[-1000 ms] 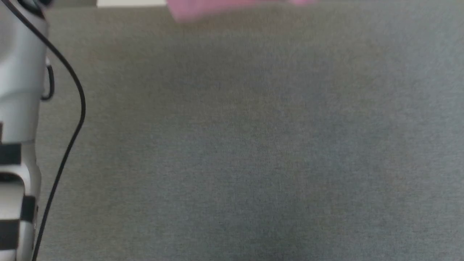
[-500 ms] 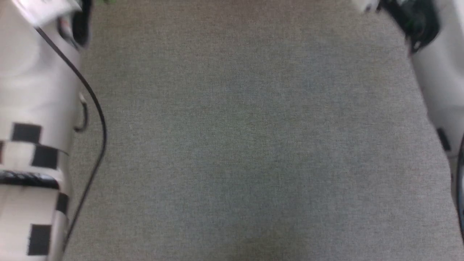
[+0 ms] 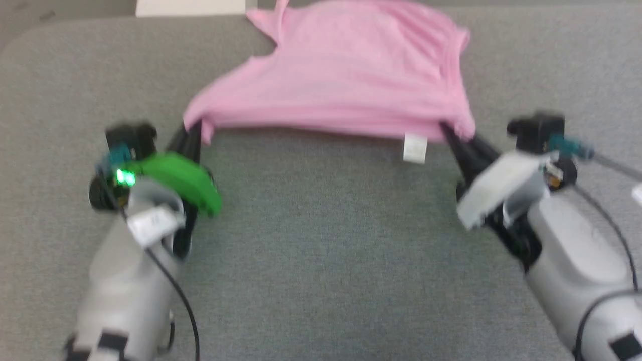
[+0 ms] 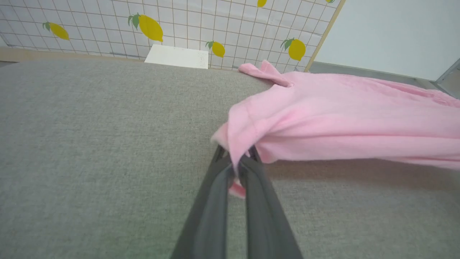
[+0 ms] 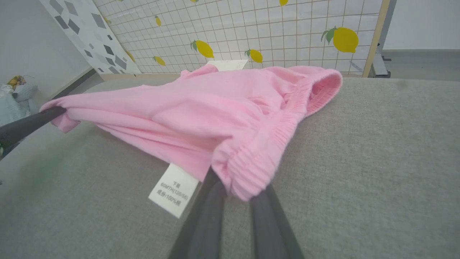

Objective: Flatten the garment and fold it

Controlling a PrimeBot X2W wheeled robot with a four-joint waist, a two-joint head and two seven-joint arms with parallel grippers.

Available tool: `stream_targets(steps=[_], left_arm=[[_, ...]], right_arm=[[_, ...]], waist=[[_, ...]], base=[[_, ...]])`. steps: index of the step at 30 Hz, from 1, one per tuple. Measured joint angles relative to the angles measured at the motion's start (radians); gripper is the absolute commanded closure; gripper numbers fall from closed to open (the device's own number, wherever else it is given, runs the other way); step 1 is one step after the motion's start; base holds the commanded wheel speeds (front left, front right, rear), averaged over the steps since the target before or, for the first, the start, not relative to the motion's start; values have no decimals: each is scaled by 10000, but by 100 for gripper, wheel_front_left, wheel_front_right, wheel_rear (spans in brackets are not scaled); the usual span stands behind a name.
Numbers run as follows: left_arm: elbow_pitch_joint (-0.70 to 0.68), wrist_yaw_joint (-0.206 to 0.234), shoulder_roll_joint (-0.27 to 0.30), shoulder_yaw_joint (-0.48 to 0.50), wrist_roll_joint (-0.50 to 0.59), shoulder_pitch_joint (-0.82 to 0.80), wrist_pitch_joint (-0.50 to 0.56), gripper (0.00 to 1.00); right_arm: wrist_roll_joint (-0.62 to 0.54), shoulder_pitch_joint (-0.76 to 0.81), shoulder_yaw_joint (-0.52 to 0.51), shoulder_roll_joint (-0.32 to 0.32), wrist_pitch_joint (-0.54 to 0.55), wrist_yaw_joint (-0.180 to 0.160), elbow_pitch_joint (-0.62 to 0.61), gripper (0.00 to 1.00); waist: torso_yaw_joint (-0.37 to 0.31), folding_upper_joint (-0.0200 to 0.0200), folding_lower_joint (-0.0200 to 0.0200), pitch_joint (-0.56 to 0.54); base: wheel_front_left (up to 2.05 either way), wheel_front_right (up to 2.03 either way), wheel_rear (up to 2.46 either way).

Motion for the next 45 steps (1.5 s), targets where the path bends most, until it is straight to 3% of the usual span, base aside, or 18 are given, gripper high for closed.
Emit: stream_targets(steps=[4,5,15,22,29,34,45], left_arm=[[-1373,284,182,42,61,2039,-2,100],[-2493,639,399,42,65,3633,159,100],[-7981,2525,1231,130,-188,8246,2568,100],[-10531,3294,2006,46,-286,9931,4441,100],[-11672,3866,2165,105,-685,10974,5229,100],[-11800,3756,2224,102,-729,10869,5296,100],[-9833,2119,2196,-238,-1248,7088,5672,100]], right_arm=[[-42,1644,-56,-192,123,0,-1093,100],[-194,2886,-257,-286,529,2,-2040,100],[-1361,7188,-2192,-96,3131,33,-5852,100],[-2088,9300,-3386,523,4661,71,-7960,100],[-2324,10024,-3894,1124,5141,81,-8633,100],[-2320,9949,-4073,1252,5210,81,-8542,100],[-1904,7651,-4274,1089,5845,65,-7519,100]], waist=[[19,0,0,-717],[22,0,0,-1237],[124,0,0,-2705],[389,0,0,-3050],[526,0,-1,-2899],[688,0,-1,-2712],[679,0,0,-1902]], base=[[0,0,0],[0,0,0],[0,0,0],[0,0,0],[0,0,0],[0,0,0],[0,0,0]])
